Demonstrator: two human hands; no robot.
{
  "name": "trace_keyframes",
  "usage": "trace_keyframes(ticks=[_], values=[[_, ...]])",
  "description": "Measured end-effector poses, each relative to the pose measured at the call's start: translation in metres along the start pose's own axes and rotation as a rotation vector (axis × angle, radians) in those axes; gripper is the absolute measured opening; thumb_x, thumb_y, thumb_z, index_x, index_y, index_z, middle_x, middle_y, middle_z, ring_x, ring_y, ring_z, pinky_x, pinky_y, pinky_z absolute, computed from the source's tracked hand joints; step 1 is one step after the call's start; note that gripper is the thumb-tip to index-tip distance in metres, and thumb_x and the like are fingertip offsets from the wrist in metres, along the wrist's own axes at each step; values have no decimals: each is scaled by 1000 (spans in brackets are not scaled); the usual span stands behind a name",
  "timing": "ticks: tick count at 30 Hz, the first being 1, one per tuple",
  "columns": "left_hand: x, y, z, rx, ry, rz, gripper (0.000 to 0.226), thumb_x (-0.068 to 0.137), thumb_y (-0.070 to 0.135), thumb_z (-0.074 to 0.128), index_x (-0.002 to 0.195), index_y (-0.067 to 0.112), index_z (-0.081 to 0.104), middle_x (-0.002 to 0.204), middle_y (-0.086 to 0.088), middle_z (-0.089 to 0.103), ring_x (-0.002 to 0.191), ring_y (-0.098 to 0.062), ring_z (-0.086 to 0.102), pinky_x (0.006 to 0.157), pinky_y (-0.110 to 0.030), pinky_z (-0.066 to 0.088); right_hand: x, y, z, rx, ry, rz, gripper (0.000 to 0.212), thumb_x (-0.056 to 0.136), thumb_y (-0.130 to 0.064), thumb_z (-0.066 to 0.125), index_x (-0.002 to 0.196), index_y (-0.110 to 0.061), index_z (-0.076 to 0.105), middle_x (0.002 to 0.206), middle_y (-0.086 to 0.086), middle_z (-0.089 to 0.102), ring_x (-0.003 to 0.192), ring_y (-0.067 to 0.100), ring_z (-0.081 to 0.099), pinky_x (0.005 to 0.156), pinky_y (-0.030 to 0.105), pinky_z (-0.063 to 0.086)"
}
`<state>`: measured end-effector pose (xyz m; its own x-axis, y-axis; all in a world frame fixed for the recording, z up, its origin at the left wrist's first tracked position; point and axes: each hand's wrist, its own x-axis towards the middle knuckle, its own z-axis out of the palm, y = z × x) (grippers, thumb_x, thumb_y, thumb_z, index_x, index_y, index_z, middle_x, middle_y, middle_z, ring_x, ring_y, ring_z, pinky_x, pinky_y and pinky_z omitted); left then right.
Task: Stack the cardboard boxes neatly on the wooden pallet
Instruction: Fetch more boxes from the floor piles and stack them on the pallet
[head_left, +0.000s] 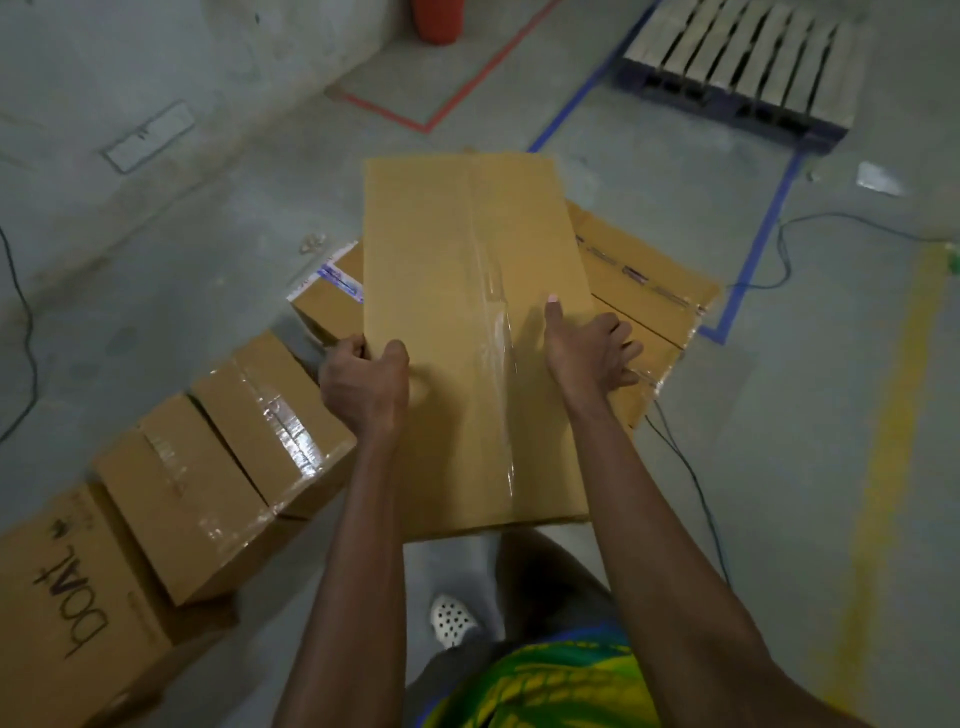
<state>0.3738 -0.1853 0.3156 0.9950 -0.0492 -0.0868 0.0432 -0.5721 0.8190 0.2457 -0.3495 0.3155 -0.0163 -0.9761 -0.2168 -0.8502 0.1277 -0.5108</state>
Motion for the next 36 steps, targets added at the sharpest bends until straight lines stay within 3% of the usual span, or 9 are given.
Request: trace_keyframes(ticks=[5, 8, 11, 16, 18, 20, 23, 29, 36], values=[[-91, 18, 39, 69, -66, -8, 41, 72, 43, 61, 93, 9, 72, 94, -9, 69, 85, -25, 59, 71, -30, 36, 38, 77, -54, -15, -31, 42, 91, 88, -75, 43, 145, -4, 40, 152, 11, 38, 139, 32, 28, 107, 53, 26], [-151, 33, 81, 106, -112, 6, 43, 66, 46, 55, 87, 10, 67, 91, -8, 66, 88, -29, 60, 78, -36, 47, 83, 134, -91, -18, -40, 65, 90, 89, -73, 44, 146, -3, 39, 152, 13, 40, 140, 33, 32, 108, 54, 26], [-214, 52, 140, 127, -174, -15, 53, 66, 50, 54, 100, 13, 70, 99, -5, 69, 95, -27, 64, 87, -41, 54, 143, 192, -131, -14, 3, 63, 86, 88, -71, 48, 142, -4, 44, 147, 15, 46, 138, 32, 37, 107, 54, 27], [-307, 99, 251, 183, -276, -45, 66, 60, 50, 50, 101, 4, 72, 99, -13, 72, 95, -34, 64, 85, -39, 51, 249, 262, -209, -91, 117, 17, 82, 87, -70, 50, 136, -3, 49, 140, 14, 51, 132, 32, 41, 102, 53, 31], [-331, 122, 284, 173, -311, -69, 54, 64, 47, 56, 92, 4, 71, 94, -12, 71, 89, -32, 64, 76, -36, 49, 286, 275, -235, -130, 150, -7, 82, 88, -70, 49, 135, -2, 49, 138, 14, 51, 131, 32, 41, 100, 53, 32], [-344, 148, 318, 131, -326, -75, 38, 71, 41, 63, 80, 4, 68, 82, -11, 68, 79, -31, 63, 65, -32, 39, 326, 280, -252, -131, 159, -19, 82, 88, -70, 48, 134, -2, 49, 137, 14, 51, 131, 32, 41, 100, 52, 32], [-346, 182, 371, 109, -312, -71, 30, 79, 34, 68, 81, 4, 68, 77, -6, 64, 73, -27, 59, 62, -32, 36, 390, 280, -263, -133, 171, -41, 80, 89, -69, 48, 134, -2, 49, 136, 14, 51, 131, 33, 41, 100, 51, 32], [-323, 241, 488, 46, -303, -126, 27, 75, 33, 70, 77, 6, 69, 70, -3, 62, 72, -27, 65, 61, -32, 47, 533, 236, -273, -170, 145, -108, 85, 88, -70, 49, 139, -2, 46, 142, 14, 49, 134, 33, 39, 103, 53, 30], [-273, 334, 576, -25, -185, -200, 31, 74, 31, 68, 81, 0, 67, 69, -1, 53, 62, -19, 47, 52, -32, 32, 657, 171, -280, -183, 118, -174, 83, 88, -67, 53, 138, -1, 47, 141, 15, 49, 135, 34, 38, 104, 54, 31]])
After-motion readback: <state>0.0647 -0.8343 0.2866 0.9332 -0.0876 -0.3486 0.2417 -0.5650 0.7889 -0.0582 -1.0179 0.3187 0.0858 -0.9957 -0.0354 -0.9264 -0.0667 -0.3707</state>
